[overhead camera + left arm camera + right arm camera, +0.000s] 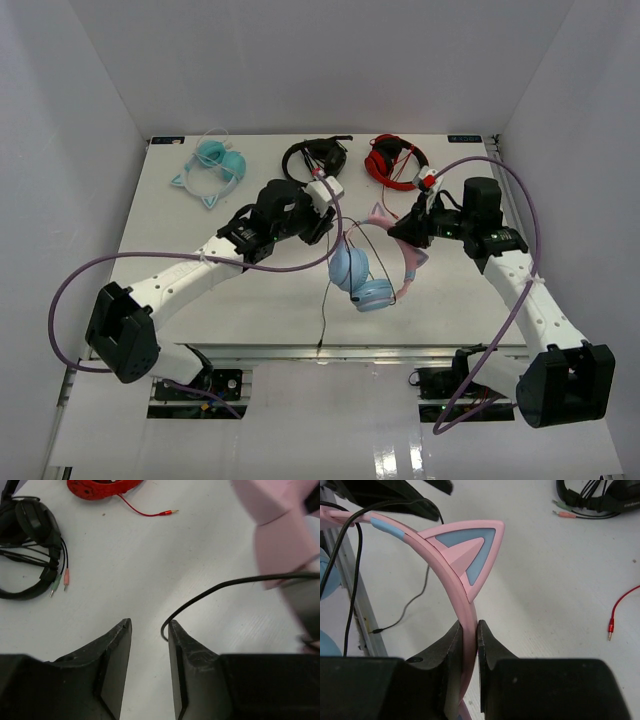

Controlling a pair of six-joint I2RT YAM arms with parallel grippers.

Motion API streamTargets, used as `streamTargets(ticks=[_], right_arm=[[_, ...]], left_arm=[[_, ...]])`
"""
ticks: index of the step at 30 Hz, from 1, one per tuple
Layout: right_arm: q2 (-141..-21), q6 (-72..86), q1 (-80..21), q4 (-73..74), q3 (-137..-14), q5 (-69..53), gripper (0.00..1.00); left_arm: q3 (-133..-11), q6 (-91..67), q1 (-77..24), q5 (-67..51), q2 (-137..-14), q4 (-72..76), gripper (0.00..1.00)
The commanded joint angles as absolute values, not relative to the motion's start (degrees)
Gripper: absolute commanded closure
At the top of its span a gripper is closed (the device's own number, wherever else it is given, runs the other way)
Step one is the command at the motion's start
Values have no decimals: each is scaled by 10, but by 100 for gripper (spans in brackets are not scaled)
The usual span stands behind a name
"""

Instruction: Wrap the headphones

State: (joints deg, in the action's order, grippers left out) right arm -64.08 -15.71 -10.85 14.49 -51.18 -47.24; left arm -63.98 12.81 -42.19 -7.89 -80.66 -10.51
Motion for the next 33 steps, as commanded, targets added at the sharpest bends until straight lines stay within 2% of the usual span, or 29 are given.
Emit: streamTargets(ticks=[1, 7, 9, 11, 13, 14, 18, 22, 27, 30, 33], right_arm=[[-640, -87, -95, 135, -565, -567, 92], [-637, -53, -87, 135, -579, -544, 92], [-639, -39, -84, 135, -588, -531, 92], [-643, -27, -83, 135, -597, -523, 92], [-651, -15, -83, 135, -603, -518, 92], [-653, -10, -83, 135, -607, -518, 92], [-661, 6, -83, 138, -612, -512, 92], [-662, 10, -83, 142, -611, -505, 92], [-671, 19, -83, 138, -609, -513, 92], [-670, 19, -83, 138, -608, -512, 92], [-669, 19, -83, 138, -606, -512, 92]], left_arm=[[-588, -7, -387, -168, -798, 40, 41], [-511, -107, -342, -181, -752, 158, 32], [-458, -126, -336, -188, -723, 207, 23], [-408, -139, -333, -197, -701, 244, 20], [-367, -153, -333, -212, -693, 282, 5], [-350, -160, -333, -220, -693, 292, 2], [-274, -181, -333, -240, -696, 343, 2], [-254, -175, -333, -258, -711, 357, 2], [-244, -201, -339, -326, -798, 427, 2], [-245, -208, -353, -326, -861, 454, 3], [-255, -212, -380, -311, -912, 477, 8]])
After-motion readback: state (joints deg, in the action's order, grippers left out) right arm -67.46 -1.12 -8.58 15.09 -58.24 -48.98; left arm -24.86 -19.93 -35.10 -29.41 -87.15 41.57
